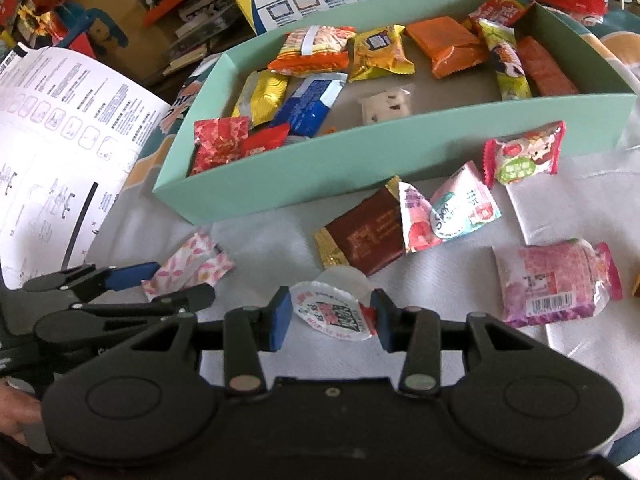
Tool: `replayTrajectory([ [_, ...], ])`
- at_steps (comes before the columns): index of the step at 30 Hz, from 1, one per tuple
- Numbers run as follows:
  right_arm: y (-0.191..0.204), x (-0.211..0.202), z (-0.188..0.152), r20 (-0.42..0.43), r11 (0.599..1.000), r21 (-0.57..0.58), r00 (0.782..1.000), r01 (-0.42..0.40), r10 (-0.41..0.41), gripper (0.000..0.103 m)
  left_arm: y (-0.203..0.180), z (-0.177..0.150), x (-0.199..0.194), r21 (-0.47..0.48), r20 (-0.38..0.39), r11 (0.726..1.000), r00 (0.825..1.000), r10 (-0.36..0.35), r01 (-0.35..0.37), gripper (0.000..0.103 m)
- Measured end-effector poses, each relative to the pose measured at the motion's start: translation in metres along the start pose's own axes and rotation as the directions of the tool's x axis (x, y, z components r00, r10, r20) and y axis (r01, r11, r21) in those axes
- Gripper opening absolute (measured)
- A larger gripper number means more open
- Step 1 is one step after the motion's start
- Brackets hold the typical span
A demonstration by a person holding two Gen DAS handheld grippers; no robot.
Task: Organize snacks
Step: 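Grasp the pink-patterned pack with the left gripper while the right grasps the white round cup candy, then carry both held snacks over the box and lower them inside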
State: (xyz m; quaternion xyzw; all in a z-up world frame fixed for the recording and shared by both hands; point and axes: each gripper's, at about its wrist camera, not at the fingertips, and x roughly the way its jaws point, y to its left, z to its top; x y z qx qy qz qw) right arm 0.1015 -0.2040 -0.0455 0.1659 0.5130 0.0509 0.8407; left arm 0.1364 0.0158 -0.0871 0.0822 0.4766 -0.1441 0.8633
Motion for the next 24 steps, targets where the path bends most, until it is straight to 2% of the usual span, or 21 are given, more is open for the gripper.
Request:
replayTrajectory([
  [8, 0.006, -0.003, -0.006, -0.013, 1.0, -0.012, 1.0, -0.028, 0.028, 0.042, -0.007, -0.008, -0.01, -0.059, 0.002, 0.998, 1.0, -0.008, 0.009, 0.059],
  [16, 0.0, -0.021, -0.009, 0.02, 0.999, -0.005, 0.999, -0.037, 0.037, 0.042, -0.007, -0.02, -0.03, -0.133, -0.001, 0.991, 1.0, -0.03, 0.03, 0.059],
  [24, -0.014, -0.047, 0.001, 0.098, 0.998, 0.037, 0.994, -0.054, 0.05, 0.042, -0.015, -0.001, -0.071, -0.131, 0.093, 0.99, 0.995, -0.041, 0.053, 0.059],
])
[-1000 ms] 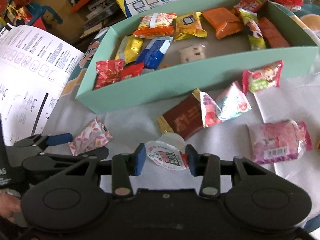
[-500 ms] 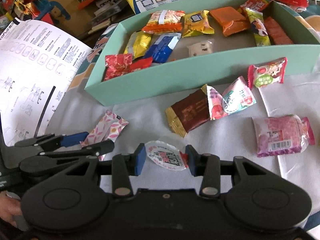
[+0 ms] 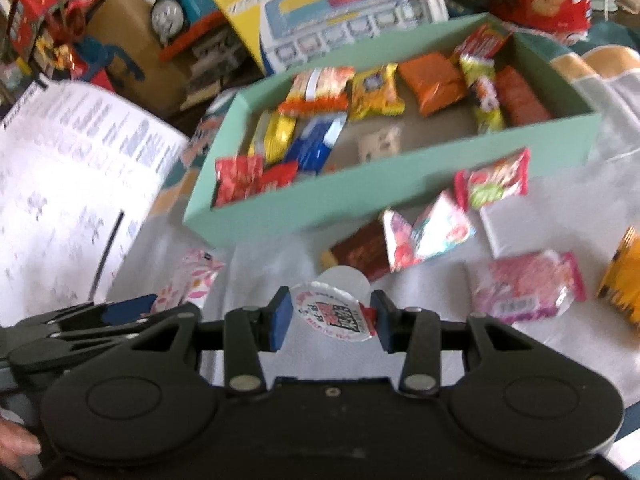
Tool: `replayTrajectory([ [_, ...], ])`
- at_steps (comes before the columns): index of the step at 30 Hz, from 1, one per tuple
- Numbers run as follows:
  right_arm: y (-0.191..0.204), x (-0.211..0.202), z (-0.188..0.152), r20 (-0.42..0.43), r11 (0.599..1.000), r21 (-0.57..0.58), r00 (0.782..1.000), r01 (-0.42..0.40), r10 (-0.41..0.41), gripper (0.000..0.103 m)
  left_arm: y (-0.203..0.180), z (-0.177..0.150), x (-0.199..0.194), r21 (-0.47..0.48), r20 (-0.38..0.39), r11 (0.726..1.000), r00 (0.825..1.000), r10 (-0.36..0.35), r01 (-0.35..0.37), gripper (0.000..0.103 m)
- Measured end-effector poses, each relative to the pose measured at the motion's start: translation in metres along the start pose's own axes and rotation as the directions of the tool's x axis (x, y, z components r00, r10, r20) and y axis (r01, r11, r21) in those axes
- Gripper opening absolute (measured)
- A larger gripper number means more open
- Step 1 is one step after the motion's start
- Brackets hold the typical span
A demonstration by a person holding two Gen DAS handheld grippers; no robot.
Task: Organize snacks
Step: 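Carry both held snacks over the box and lower them inside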
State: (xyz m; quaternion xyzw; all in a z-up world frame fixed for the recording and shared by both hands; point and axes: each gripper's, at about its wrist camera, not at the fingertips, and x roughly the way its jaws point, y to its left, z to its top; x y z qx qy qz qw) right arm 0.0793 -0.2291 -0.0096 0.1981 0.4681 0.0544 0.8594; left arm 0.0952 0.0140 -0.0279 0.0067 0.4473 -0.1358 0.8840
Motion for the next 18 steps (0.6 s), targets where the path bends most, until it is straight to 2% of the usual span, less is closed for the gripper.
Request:
replayTrajectory([
  [4, -0.01, -0.012, 0.024, 0.072, 1.0, 0.028, 0.997, 0.0, -0.002, 0.042, -0.01, 0.029, -0.006, 0.005, 0.051, 1.0, 0.999, -0.003, 0.003, 0.059],
  [9, -0.027, -0.013, 0.063, 0.129, 0.997, 0.073, 0.992, 0.006, -0.015, 0.042, -0.027, 0.075, 0.018, 0.018, 0.065, 1.0, 0.998, 0.008, -0.009, 0.059],
  [13, -0.042, 0.001, 0.089, 0.126, 0.994, 0.107, 0.992, 0.015, -0.028, 0.042, -0.041, 0.108, 0.049, 0.031, 0.048, 1.0, 0.999, -0.004, 0.002, 0.059],
  [18, -0.057, 0.029, 0.108, 0.08, 0.992, 0.123, 0.996, 0.04, -0.05, 0.042, -0.058, 0.128, 0.092, 0.048, 0.01, 0.999, 1.0, 0.006, -0.007, 0.059],
])
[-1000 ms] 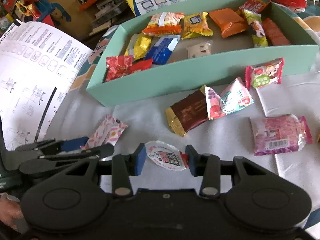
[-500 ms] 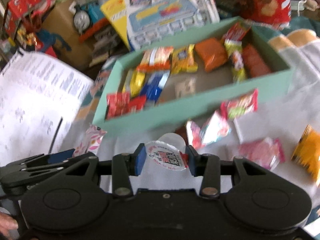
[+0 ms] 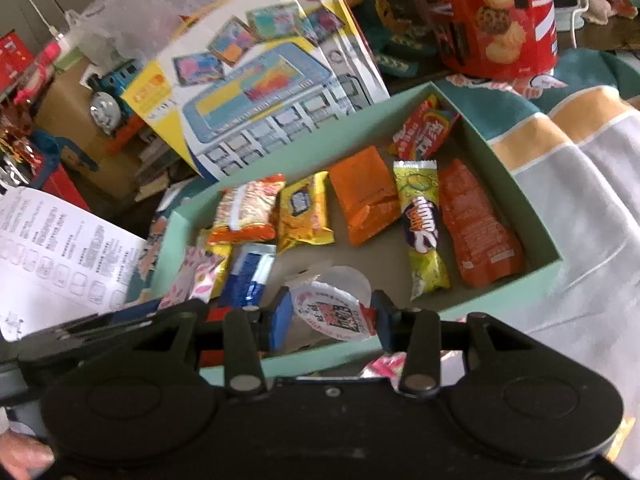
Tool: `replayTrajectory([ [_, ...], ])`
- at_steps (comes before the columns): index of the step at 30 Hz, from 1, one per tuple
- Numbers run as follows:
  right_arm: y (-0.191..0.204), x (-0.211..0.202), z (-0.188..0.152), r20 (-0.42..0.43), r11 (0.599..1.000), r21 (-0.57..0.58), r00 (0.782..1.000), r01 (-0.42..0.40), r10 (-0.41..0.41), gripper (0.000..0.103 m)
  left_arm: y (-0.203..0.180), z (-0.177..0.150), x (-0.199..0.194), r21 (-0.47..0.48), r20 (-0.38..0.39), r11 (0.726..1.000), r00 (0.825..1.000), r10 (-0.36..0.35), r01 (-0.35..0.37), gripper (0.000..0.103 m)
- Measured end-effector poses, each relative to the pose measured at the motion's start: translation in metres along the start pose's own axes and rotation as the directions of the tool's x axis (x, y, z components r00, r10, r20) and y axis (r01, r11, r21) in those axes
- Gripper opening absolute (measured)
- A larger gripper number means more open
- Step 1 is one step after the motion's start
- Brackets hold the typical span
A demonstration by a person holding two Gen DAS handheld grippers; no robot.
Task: Organize snacks
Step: 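Carry both held snacks over the box and lower them inside, then open both grippers in the box and withdraw over the table, then grasp the cartoon-print candy with the left gripper while the right grasps the pink pack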
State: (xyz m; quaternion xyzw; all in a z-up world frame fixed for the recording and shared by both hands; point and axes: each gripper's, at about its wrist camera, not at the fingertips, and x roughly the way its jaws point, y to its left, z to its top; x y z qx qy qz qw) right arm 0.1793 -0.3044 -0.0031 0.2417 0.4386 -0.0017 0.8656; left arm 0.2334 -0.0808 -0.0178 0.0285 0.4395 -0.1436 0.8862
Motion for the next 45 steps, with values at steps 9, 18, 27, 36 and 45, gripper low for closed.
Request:
replayTrajectory([
  [9, -0.001, 0.023, 0.001, -0.048, 1.0, -0.031, 0.999, -0.003, 0.001, 0.046, -0.013, 0.006, 0.04, 0.006, -0.047, 1.0, 0.999, 0.02, -0.02, 0.067],
  [18, 0.006, -0.011, 0.0, 0.067, 1.0, -0.028, 0.998, -0.004, 0.006, 0.1, -0.008, -0.003, 0.007, -0.02, 0.0, 0.997, 0.997, 0.075, -0.075, 0.103],
  [27, -0.013, -0.053, -0.023, 0.09, 1.0, 0.025, 0.996, 0.018, -0.02, 0.103, -0.008, -0.04, -0.04, -0.052, 0.002, 0.997, 0.998, 0.055, -0.055, 0.103],
  [36, -0.038, -0.079, -0.06, 0.061, 0.996, 0.072, 0.997, 0.043, -0.048, 0.103, -0.029, -0.09, -0.053, -0.013, -0.07, 1.0, 0.997, 0.027, -0.028, 0.103],
  [45, -0.056, -0.085, -0.099, -0.009, 0.993, 0.104, 0.998, 0.058, -0.058, 0.103, -0.058, -0.135, -0.051, 0.007, -0.187, 0.998, 0.981, -0.059, 0.062, 0.103],
])
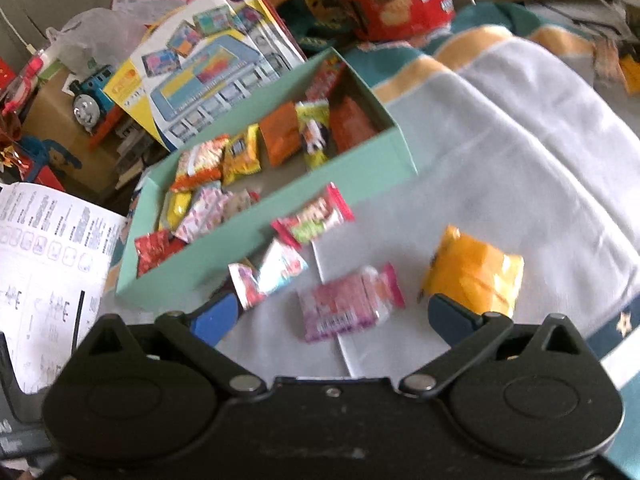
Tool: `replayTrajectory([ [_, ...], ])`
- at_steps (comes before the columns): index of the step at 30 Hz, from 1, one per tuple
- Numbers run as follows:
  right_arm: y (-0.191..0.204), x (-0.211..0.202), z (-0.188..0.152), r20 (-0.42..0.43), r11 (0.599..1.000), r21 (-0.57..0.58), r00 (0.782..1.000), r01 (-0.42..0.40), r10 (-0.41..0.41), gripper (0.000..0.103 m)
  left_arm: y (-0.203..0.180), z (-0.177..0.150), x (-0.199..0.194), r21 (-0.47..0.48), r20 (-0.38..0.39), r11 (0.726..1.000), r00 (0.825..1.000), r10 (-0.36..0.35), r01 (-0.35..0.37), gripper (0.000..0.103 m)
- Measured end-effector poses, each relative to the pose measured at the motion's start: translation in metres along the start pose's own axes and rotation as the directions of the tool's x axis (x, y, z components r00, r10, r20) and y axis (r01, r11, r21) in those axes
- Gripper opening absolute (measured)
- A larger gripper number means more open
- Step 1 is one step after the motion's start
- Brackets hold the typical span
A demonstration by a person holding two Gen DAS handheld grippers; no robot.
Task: Organize snacks
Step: 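Grasp the cartoon-print candy with the left gripper while the right grasps the pink pack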
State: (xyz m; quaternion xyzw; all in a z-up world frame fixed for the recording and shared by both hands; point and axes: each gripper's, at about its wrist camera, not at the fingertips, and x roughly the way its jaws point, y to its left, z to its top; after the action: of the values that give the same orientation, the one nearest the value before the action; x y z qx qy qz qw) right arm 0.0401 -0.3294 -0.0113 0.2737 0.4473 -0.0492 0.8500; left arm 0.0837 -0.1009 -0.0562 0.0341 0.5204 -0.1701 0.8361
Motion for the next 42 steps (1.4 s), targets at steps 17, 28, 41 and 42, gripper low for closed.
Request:
replayTrajectory([
  [17, -0.002, 0.004, -0.017, 0.014, 0.996, -0.086, 0.999, 0.033, -0.032, 0.072, -0.034, -0.026, 0.016, 0.117, -0.059, 0.992, 0.997, -0.041, 0.048, 0.026],
  [28, 0.031, 0.05, 0.021, -0.019, 0.958, -0.286, 1.0, 0.003, -0.009, 0.066, 0.004, -0.003, 0.027, -0.002, -0.028, 1.0, 0.999, -0.03, 0.03, 0.027],
  [41, 0.027, 0.046, -0.017, -0.162, 0.953, -0.301, 0.987, -0.04, -0.009, 0.066, 0.016, -0.007, 0.024, -0.034, -0.004, 0.996, 0.997, -0.083, 0.082, 0.028],
  [42, 0.029, 0.044, -0.021, -0.165, 0.953, -0.301, 0.986, -0.039, -0.012, 0.066, 0.018, -0.008, 0.023, -0.041, -0.001, 0.995, 0.996, -0.087, 0.086, 0.028],
])
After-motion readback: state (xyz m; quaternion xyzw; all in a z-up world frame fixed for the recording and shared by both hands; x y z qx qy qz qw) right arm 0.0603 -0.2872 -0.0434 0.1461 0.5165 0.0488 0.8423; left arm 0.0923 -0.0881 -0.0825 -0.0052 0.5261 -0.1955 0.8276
